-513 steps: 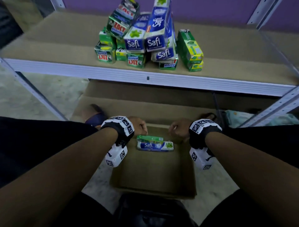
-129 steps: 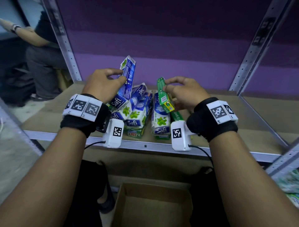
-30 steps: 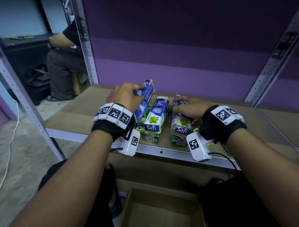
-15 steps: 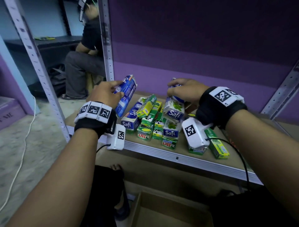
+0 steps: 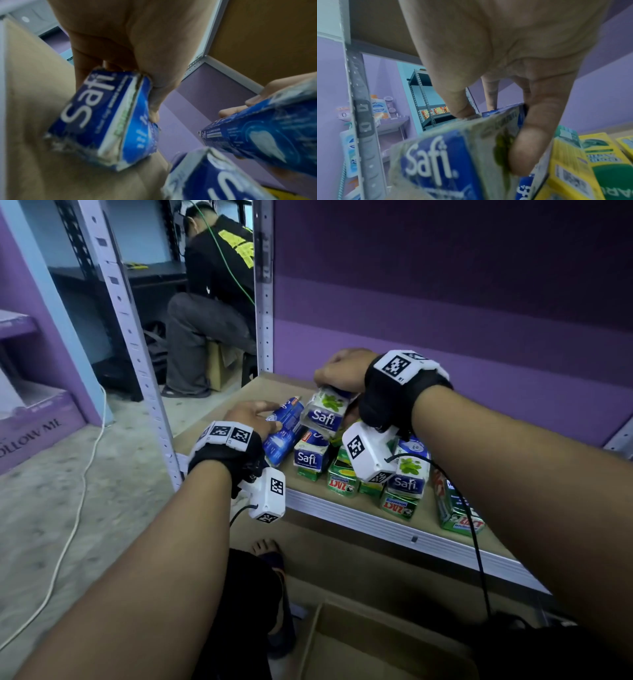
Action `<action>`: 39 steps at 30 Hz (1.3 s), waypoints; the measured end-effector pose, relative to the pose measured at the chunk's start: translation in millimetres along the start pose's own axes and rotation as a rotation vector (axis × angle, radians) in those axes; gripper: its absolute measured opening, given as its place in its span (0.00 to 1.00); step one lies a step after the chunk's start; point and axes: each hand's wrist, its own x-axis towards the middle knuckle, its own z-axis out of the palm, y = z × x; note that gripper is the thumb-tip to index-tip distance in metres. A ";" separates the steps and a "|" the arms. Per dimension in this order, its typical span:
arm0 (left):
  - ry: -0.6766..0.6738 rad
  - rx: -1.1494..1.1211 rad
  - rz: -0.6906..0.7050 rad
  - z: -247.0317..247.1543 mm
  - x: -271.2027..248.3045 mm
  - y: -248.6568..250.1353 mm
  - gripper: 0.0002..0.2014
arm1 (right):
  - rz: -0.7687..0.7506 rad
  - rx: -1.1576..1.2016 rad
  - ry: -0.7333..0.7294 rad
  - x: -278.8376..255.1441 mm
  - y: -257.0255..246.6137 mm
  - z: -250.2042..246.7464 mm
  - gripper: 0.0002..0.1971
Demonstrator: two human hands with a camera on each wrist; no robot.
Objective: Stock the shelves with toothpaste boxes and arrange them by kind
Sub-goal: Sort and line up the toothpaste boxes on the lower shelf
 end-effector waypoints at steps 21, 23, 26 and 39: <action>-0.043 0.208 0.158 20.3 -4.7 19.0 0.13 | -0.006 -0.094 -0.075 16.9 39.3 6.3 0.18; 0.008 0.217 0.147 18.3 -5.7 28.3 0.13 | 0.003 -0.012 -0.046 7.1 52.4 -7.5 0.19; 0.078 0.144 0.142 13.6 -8.1 48.6 0.14 | 0.026 0.037 0.000 -7.7 72.9 -29.6 0.17; -0.115 0.347 0.483 61.7 -47.2 124.0 0.06 | 0.243 -0.108 0.026 -65.5 176.6 -63.1 0.19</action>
